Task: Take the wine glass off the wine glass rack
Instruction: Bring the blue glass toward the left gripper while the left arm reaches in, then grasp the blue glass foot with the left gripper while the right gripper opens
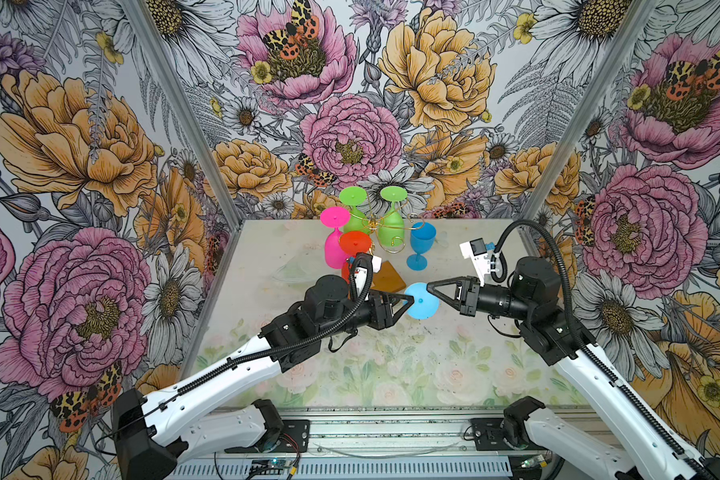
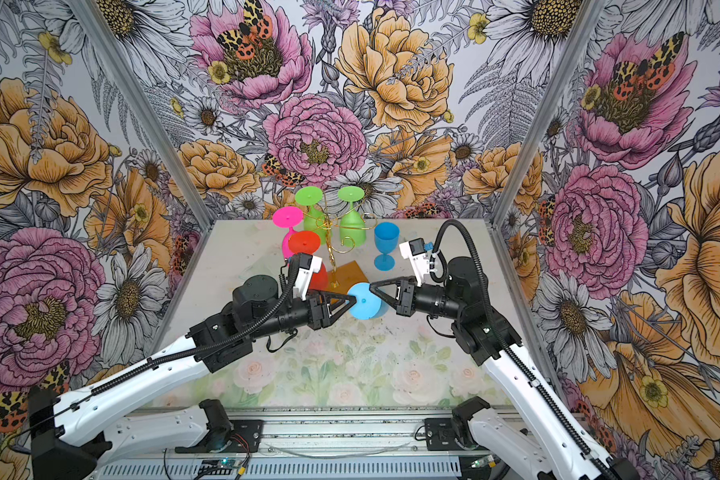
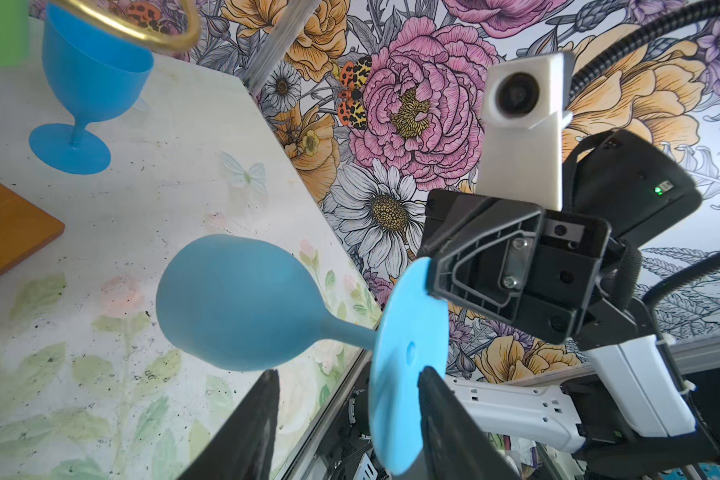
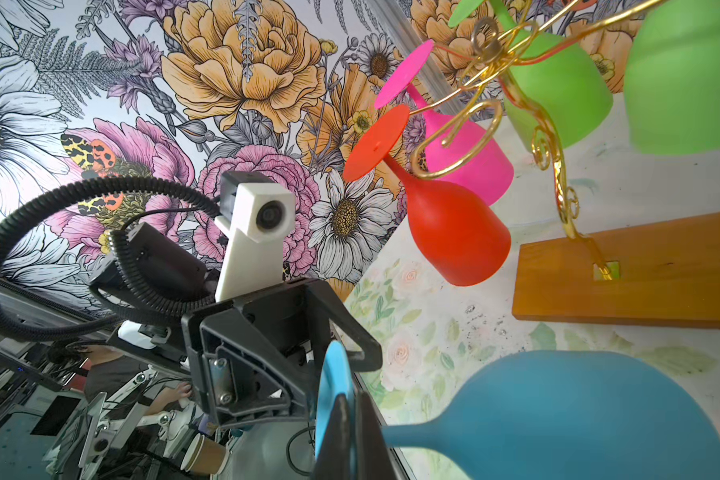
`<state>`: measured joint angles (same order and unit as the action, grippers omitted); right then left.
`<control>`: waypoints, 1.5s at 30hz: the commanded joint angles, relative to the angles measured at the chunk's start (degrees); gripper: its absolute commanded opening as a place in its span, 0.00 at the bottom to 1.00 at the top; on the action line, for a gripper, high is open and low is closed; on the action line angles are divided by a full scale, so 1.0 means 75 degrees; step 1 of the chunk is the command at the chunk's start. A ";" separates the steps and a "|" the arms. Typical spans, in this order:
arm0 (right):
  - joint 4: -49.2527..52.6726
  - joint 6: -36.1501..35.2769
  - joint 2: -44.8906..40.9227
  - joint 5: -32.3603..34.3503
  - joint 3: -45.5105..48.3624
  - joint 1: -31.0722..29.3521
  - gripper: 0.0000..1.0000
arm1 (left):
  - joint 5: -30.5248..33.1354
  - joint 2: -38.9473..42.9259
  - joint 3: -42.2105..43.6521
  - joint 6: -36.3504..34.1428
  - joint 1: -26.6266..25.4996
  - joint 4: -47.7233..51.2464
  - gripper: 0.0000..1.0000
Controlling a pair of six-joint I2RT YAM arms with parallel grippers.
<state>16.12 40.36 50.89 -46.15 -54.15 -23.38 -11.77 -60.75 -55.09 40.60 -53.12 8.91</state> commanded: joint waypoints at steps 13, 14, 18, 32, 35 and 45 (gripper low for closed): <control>-0.0200 -0.0566 0.0440 0.0388 -0.0311 -0.0235 0.00 | -0.0752 0.0189 -0.0037 0.0118 -0.0042 -0.0501 0.27; -0.0203 -0.0563 0.0468 0.0440 -0.0304 -0.0241 0.00 | -0.0762 0.0211 -0.0015 0.0118 -0.0042 -0.0507 0.25; -0.0222 -0.0573 0.0538 0.0552 -0.0321 -0.0235 0.00 | -0.0838 0.0297 0.0034 0.0118 -0.0034 -0.0519 0.18; -0.0206 -0.0511 0.0501 0.0578 -0.0269 -0.0244 0.27 | -0.1384 0.0279 0.0124 0.0147 0.0049 -0.0738 0.00; -0.0181 -0.0337 0.0211 0.0631 -0.0160 -0.0170 0.54 | -0.1459 0.0295 0.0311 0.0009 0.0052 -0.0585 0.00; 0.3275 -0.0624 0.0142 0.1159 -0.0625 0.1554 0.67 | -0.1141 0.0201 0.0656 -0.1355 -0.0812 0.0395 0.00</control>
<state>29.47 37.71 51.18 -40.45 -55.86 -14.06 -20.69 -59.13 -49.39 36.84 -56.69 10.11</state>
